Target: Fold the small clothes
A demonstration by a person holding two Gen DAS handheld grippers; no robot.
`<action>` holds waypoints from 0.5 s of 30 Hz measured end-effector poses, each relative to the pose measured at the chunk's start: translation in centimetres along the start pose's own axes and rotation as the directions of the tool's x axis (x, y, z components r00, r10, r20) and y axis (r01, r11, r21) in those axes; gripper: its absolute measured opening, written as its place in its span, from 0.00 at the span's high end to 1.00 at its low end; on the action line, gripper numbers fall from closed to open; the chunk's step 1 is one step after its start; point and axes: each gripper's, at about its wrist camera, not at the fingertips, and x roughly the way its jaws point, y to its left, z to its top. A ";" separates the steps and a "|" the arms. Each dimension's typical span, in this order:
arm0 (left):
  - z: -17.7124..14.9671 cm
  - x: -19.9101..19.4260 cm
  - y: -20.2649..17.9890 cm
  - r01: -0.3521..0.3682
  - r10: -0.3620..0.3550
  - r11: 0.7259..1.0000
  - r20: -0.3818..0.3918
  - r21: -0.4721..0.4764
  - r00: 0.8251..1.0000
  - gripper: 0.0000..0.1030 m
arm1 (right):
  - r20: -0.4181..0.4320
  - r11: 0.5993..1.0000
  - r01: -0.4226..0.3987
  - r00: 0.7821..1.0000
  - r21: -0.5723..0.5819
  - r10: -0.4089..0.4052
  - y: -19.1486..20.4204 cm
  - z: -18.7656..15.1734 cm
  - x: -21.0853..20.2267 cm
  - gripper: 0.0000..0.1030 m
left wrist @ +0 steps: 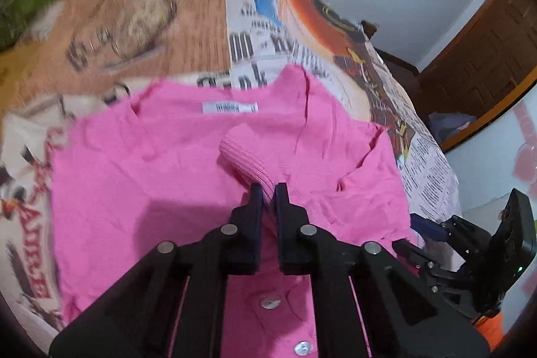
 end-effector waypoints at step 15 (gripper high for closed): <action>-4.4 -6.1 3.1 -0.266 0.263 0.962 0.049 0.066 0.964 0.90 | -0.017 1.000 0.022 1.000 0.011 -0.022 0.0 0.1 0.2 0.72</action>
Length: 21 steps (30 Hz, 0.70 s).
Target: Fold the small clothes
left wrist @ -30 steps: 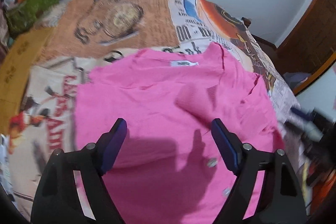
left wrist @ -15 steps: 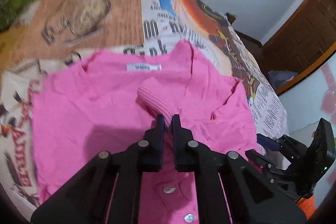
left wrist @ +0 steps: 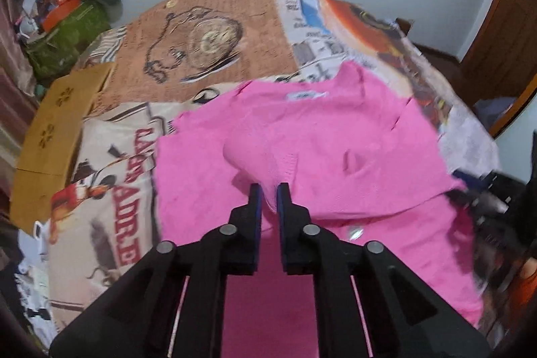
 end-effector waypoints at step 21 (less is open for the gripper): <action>-0.5 3.5 3.9 0.107 -0.107 0.994 -0.015 -0.006 0.994 0.43 | 0.042 0.999 -0.021 0.999 0.027 0.020 -1.5 3.3 -1.7 0.72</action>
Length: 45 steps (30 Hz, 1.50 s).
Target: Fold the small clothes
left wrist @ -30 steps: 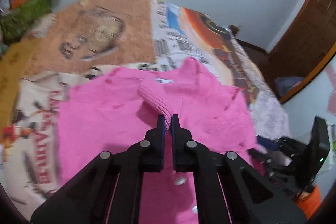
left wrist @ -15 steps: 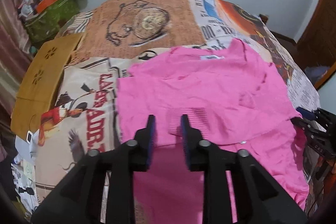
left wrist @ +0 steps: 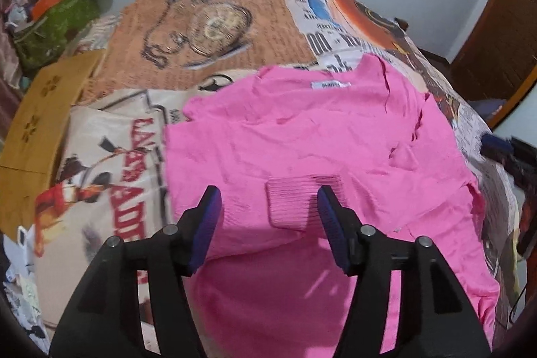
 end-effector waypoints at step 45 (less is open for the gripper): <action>-2.6 -0.3 -0.1 0.052 -0.051 0.998 -0.033 0.043 0.998 0.35 | -0.039 0.986 0.032 0.998 -0.163 -0.039 5.4 -1.9 0.5 0.74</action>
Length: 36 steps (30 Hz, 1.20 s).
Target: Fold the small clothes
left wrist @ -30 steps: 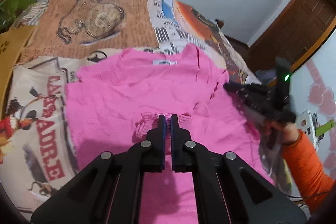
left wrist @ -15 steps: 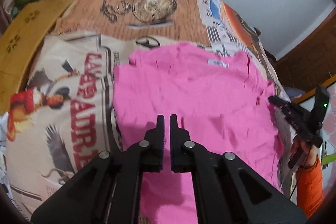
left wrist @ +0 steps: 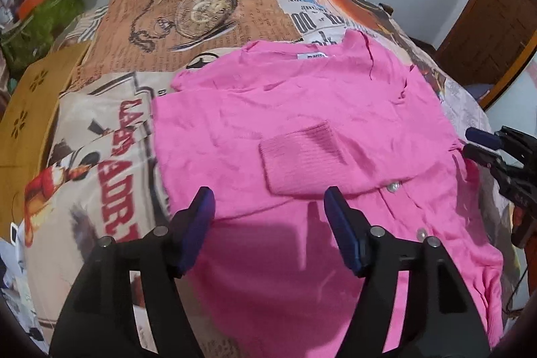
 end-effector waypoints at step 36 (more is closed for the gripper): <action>4.1 -2.6 -0.2 0.167 -0.175 0.965 -0.021 -0.202 0.984 0.74 | 0.070 0.972 -0.220 0.972 -0.080 0.225 7.4 4.7 4.1 0.94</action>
